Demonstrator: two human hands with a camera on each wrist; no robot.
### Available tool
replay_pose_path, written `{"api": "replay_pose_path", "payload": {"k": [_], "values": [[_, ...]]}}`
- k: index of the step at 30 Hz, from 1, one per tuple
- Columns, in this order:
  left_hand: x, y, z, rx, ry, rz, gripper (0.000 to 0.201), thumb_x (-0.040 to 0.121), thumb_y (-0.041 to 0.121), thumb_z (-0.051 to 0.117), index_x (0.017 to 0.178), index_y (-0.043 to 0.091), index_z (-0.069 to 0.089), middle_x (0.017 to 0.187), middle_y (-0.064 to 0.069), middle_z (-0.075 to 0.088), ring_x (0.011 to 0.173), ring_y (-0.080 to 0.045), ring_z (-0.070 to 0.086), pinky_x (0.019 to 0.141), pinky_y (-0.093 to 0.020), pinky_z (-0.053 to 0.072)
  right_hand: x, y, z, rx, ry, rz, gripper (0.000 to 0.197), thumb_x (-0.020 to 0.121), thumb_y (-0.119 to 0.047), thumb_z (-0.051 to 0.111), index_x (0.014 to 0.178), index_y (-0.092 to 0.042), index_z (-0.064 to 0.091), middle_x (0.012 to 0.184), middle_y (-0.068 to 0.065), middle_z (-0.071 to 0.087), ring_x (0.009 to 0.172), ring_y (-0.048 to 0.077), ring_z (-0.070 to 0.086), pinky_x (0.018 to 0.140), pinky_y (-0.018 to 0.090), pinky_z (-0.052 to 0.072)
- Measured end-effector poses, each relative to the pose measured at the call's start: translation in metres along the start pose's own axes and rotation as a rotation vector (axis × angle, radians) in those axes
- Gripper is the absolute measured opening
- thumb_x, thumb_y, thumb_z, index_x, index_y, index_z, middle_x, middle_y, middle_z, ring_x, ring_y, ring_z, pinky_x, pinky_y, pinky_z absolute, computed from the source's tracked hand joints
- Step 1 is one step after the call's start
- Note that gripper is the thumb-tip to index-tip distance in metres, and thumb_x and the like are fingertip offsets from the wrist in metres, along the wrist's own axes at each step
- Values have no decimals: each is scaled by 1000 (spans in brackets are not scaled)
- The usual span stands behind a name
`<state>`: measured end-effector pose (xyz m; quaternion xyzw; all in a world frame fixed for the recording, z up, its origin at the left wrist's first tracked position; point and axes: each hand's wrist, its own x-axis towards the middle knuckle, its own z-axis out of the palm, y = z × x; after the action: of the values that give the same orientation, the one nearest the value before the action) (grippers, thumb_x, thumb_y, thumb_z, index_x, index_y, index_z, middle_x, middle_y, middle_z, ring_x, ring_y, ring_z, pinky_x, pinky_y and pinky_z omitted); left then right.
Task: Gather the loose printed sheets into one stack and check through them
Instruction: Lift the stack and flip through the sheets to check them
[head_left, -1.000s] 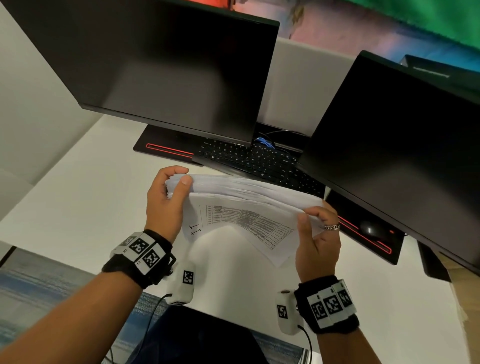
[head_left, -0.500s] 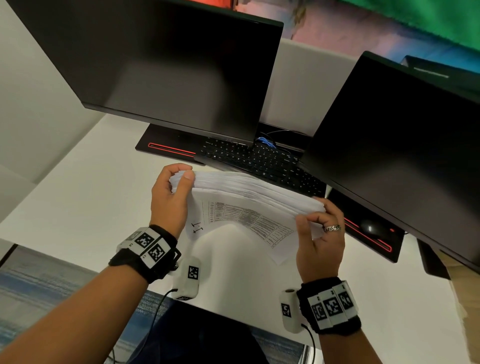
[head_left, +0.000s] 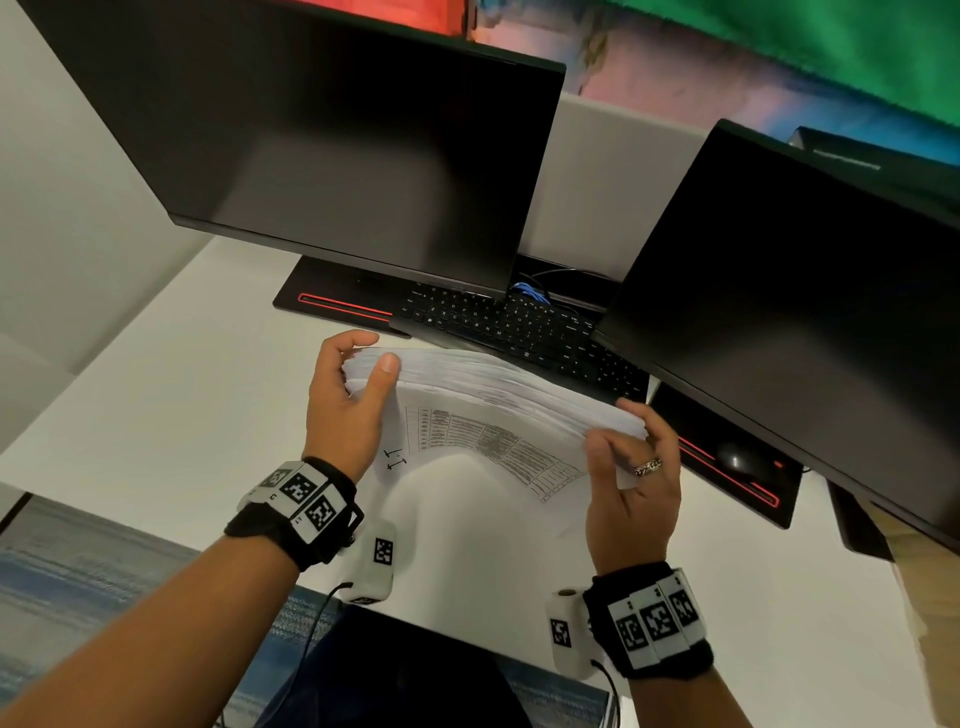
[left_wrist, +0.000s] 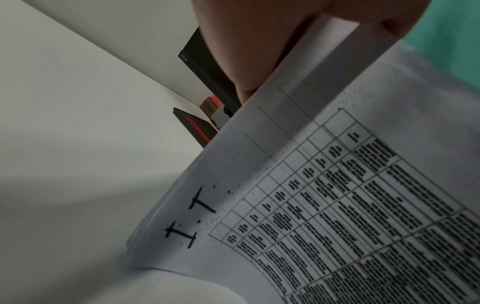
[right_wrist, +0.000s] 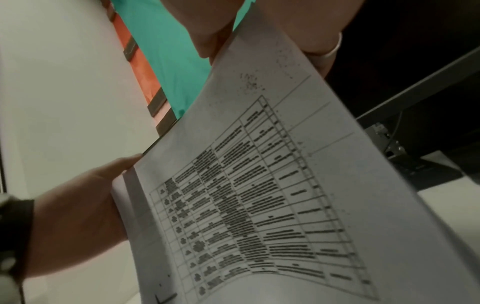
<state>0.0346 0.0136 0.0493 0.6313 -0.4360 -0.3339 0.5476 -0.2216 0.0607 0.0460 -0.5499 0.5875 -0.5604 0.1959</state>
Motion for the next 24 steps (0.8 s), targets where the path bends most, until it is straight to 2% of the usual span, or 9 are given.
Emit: {"api": "replay_pose_path", "payload": {"k": [3,6,8,10,12,14,16,19,24], "values": [[0,2,2,-13,14,4,21,92,39,59,111,33,53,102,10,61,88,-14,64,76,-36,56,1,-9,3,48,38,68,15,89,-31,64,74,-30,62,124,-31,53,111,4,58,90,43,54],[0,4,3,-24,6,-19,23,89,45,59,110,36,53,103,10,61,90,-16,64,77,-37,57,0,-10,5,37,39,86,25,86,-17,73,66,-23,58,119,-35,53,109,-5,57,90,42,55],[-1,3,3,-22,-5,-19,31,86,51,59,112,37,52,109,4,61,94,-20,64,78,-37,56,0,-9,6,44,72,136,27,84,-12,75,66,-20,58,118,-30,53,108,-7,56,85,25,56],[-1,2,3,-17,-6,-10,33,85,53,58,113,36,52,112,2,60,96,-20,62,77,-35,54,1,-9,7,96,119,154,28,83,-4,75,75,-23,56,118,-15,56,107,-1,58,79,16,55],[-1,2,3,-26,-5,-7,32,86,50,58,113,33,53,110,3,59,96,-19,61,77,-33,52,2,-11,9,172,146,166,34,85,1,72,90,-27,54,117,-3,58,103,5,60,77,20,57],[0,3,3,-52,1,-14,31,85,49,58,112,32,55,107,4,60,93,-18,61,76,-33,52,4,-17,11,209,168,211,30,87,-2,71,102,-25,56,113,-1,60,96,2,62,72,18,56],[0,4,3,-63,13,-20,28,87,45,58,111,31,56,103,6,60,89,-15,60,73,-29,49,6,-21,13,195,198,220,22,89,-6,69,97,-24,60,107,-2,62,92,2,63,71,18,55],[1,5,4,-65,18,-42,26,88,43,57,110,31,56,101,8,60,90,-15,59,74,-30,48,5,-21,13,162,218,214,20,87,-5,69,85,-24,61,106,1,65,95,21,64,80,35,57],[1,7,3,-50,16,-9,30,87,43,56,111,25,59,100,13,59,89,-5,57,75,-24,44,9,-29,14,257,265,284,34,87,3,65,100,-27,56,107,0,66,87,3,63,69,17,55]]}}
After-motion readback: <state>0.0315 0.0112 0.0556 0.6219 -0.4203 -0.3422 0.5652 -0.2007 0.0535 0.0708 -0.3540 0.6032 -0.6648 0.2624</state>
